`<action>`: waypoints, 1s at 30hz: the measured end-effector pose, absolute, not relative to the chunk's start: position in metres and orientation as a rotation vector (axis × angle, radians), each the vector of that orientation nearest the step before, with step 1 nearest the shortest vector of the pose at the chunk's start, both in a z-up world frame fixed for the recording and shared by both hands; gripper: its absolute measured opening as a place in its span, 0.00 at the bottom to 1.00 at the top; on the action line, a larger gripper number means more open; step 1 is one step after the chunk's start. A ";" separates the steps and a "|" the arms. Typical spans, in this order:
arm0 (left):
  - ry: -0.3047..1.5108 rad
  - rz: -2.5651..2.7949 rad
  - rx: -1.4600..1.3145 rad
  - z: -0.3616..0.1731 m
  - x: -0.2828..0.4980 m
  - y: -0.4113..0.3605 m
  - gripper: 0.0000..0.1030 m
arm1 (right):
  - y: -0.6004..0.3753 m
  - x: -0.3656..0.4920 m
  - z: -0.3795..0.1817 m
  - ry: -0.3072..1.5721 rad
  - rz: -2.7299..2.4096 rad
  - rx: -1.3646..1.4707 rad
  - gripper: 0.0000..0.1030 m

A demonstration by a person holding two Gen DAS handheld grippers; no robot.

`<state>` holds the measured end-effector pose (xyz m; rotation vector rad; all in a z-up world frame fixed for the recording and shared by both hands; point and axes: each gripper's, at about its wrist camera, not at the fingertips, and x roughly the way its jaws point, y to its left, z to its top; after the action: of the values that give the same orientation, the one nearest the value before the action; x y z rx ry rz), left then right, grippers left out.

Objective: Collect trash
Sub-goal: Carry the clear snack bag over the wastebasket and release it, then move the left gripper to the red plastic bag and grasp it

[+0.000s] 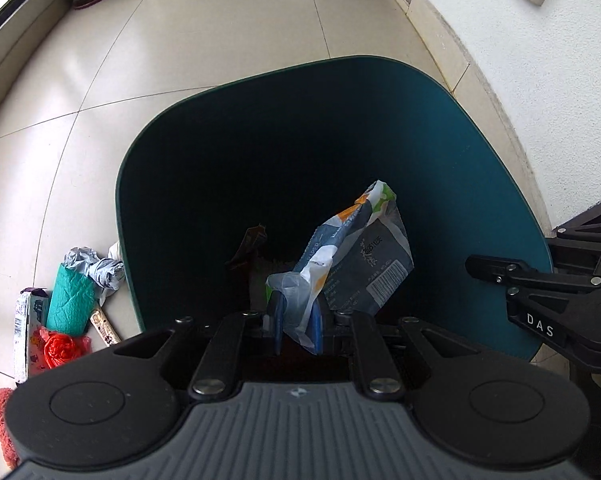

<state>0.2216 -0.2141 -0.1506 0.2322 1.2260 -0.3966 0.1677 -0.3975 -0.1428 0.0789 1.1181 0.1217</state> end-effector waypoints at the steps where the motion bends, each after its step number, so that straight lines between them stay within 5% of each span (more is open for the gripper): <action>1: 1.236 -0.396 0.229 -0.153 0.222 -0.214 0.14 | -0.398 0.168 -0.143 1.118 0.122 0.080 0.11; 10: 1.248 -0.425 0.147 -0.150 0.220 -0.193 0.30 | -0.401 0.165 -0.137 1.120 0.120 0.083 0.11; 14: 1.190 -0.433 0.130 -0.137 0.209 -0.179 0.66 | -0.399 0.167 -0.139 1.122 0.117 0.080 0.11; 30: 1.038 -0.285 -0.048 -0.086 0.212 -0.059 0.77 | -0.395 0.168 -0.144 1.130 0.114 0.074 0.11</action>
<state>0.2119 -0.0595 -0.0861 -0.0484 1.0380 -0.2850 0.1684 -0.3951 -0.1442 0.0737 1.1296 0.1142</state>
